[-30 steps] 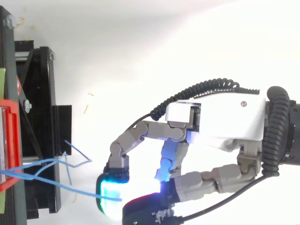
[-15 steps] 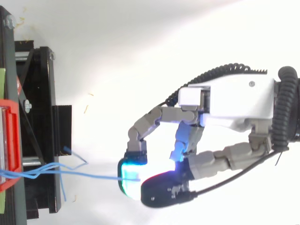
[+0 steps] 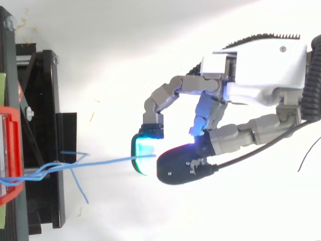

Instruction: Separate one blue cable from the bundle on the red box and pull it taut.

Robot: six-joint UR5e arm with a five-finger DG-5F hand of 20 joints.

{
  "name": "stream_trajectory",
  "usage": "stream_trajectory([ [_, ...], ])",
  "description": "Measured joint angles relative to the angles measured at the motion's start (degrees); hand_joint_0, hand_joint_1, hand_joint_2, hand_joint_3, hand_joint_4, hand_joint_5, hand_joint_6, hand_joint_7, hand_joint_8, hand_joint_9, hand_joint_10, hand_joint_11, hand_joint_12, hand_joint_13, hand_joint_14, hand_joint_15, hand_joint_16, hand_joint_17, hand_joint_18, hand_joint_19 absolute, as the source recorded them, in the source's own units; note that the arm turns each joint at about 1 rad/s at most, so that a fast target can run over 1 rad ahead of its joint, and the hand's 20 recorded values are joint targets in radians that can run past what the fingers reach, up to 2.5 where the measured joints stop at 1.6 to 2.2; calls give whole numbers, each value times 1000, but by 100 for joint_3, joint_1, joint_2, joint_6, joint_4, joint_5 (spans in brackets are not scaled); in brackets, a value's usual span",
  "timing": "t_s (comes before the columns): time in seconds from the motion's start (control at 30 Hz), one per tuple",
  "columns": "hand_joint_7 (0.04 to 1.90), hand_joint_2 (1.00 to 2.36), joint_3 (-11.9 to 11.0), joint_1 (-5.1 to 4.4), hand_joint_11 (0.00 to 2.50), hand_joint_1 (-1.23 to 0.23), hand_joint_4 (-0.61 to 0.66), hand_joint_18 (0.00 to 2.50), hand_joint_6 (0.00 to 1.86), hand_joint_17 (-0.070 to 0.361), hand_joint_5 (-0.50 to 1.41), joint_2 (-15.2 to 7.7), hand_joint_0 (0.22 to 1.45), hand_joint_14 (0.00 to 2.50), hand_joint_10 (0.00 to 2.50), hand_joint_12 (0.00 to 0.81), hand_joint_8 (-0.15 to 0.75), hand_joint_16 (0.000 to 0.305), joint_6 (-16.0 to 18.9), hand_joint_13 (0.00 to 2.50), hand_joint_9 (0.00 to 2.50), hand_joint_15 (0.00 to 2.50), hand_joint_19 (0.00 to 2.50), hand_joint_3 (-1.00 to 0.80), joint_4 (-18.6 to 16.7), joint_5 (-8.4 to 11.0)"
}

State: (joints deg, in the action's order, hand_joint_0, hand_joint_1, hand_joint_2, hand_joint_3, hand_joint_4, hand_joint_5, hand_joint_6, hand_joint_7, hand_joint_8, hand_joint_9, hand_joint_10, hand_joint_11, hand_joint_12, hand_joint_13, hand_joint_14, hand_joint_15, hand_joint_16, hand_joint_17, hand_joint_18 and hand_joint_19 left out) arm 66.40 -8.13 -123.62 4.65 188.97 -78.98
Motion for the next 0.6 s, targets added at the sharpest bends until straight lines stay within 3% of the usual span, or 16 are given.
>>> stream_trajectory([
  [0.4, 967, 1150, 5, 30, 271, -865, -133, 1060, 876, 177, 13, -3, 549, 20, 10, 517, 322, 79, -36, 1138, 1271, 595, 533, 6, -206, 11],
  [0.6, 945, 1033, 10, 32, 295, -865, -131, 1047, 881, 175, 7, -4, 578, 19, 11, 516, 324, 78, -73, 1129, 1258, 598, 538, 15, -456, 14],
])
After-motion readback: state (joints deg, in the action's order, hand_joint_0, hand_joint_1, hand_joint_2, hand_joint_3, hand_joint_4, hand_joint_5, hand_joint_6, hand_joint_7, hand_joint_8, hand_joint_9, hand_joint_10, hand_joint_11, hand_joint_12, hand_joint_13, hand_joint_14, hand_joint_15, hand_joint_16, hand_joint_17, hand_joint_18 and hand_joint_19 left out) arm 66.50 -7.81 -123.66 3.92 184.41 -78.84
